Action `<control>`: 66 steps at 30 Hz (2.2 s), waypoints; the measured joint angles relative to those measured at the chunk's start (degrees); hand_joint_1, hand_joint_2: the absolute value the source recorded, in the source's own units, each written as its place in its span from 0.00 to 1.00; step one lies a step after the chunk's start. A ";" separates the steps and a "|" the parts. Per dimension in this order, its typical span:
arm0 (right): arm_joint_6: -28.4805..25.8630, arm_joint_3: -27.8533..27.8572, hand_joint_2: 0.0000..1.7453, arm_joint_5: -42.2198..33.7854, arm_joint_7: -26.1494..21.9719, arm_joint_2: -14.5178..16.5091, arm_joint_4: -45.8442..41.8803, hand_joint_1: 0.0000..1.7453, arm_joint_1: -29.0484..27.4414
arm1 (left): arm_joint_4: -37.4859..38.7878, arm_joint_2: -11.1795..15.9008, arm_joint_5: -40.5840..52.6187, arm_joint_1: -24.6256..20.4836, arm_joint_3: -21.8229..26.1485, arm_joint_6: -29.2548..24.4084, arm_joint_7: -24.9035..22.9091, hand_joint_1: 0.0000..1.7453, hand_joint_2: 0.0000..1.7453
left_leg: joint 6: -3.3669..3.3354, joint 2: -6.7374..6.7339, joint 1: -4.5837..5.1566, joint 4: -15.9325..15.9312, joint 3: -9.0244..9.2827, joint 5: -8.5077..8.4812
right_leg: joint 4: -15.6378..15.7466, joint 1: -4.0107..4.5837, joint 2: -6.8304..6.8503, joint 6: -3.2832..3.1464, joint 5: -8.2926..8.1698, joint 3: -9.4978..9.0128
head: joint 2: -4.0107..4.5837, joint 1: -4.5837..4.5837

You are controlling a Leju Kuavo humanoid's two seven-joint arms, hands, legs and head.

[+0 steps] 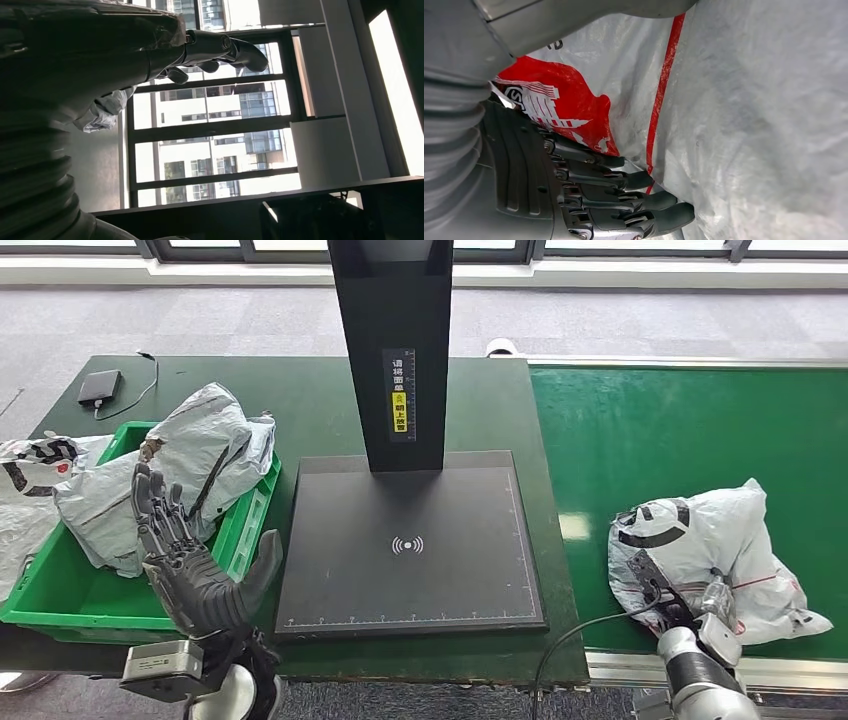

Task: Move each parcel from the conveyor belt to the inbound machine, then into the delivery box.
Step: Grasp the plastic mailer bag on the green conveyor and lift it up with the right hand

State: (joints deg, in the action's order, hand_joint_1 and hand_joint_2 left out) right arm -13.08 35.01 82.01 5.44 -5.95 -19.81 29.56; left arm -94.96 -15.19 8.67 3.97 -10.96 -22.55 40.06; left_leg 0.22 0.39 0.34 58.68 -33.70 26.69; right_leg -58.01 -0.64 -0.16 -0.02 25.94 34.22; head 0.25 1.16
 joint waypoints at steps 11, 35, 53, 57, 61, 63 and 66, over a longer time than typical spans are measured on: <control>2.13 1.58 1.00 2.14 0.59 -0.09 0.22 1.00 -0.19 | 0.54 0.02 -0.27 -0.11 -0.14 -0.09 0.00 0.00 1.00 | -0.11 -0.07 -0.01 0.01 0.28 0.08 | 0.03 0.01 -0.05 0.06 0.05 -0.29 | 0.01 0.00; -23.89 2.84 1.00 -14.64 -31.05 8.93 -11.84 1.00 -1.73 | 1.74 0.02 -0.94 -0.27 -0.12 -0.43 0.00 0.00 1.00 | -0.13 -0.06 -0.04 -0.03 0.33 0.11 | 0.02 0.04 -0.04 0.07 0.11 -0.33 | -0.01 0.00; -21.32 -12.26 1.00 -32.70 -39.99 21.93 -46.98 1.00 -11.80 | 1.92 0.17 -0.97 -0.39 -0.12 -0.26 0.00 0.00 1.00 | -0.06 -0.03 0.00 -0.05 0.26 0.14 | -0.01 -0.01 -0.07 0.01 0.19 -0.26 | 0.01 0.00; -22.43 -15.88 1.00 -37.00 -43.07 23.09 -48.59 1.00 -12.26 | 1.97 0.17 -0.67 -0.39 -0.13 -0.73 0.00 0.00 1.00 | -0.05 -0.10 -0.01 -0.06 0.27 0.14 | -0.01 0.01 -0.10 0.00 0.19 -0.23 | 0.00 0.00; -22.85 -21.10 1.00 -38.13 -41.87 23.64 -48.26 1.00 -11.68 | 2.27 0.17 -0.15 -0.45 -0.20 -1.26 0.00 0.00 1.00 | -0.04 -0.13 -0.06 -0.09 0.26 0.14 | -0.02 0.05 -0.13 -0.01 0.20 -0.22 | 0.01 0.00; -23.32 -23.62 1.00 -38.65 -41.51 24.06 -45.73 1.00 -10.22 | 2.46 0.18 -0.03 -0.54 -0.51 -1.67 0.00 0.00 1.00 | -0.03 -0.19 -0.08 -0.10 0.27 0.14 | -0.03 0.06 -0.18 -0.02 0.19 -0.21 | 0.01 0.00; -25.02 -27.68 1.00 -39.37 -41.70 25.07 -39.70 1.00 -7.64 | 2.57 0.24 0.11 -0.72 -1.37 -2.18 0.00 0.00 1.00 | 0.00 -0.24 -0.09 -0.10 0.29 0.11 | -0.03 0.07 -0.22 -0.03 0.18 -0.20 | 0.01 0.00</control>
State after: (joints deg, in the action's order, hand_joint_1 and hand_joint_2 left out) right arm -38.10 7.33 42.64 -36.27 19.12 -59.51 21.92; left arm -92.39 -14.95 8.78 3.26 -12.33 -24.74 40.06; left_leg 0.22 0.15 0.25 58.58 -33.42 26.81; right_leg -58.04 -0.57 -0.38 -0.05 26.12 34.01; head 0.25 1.16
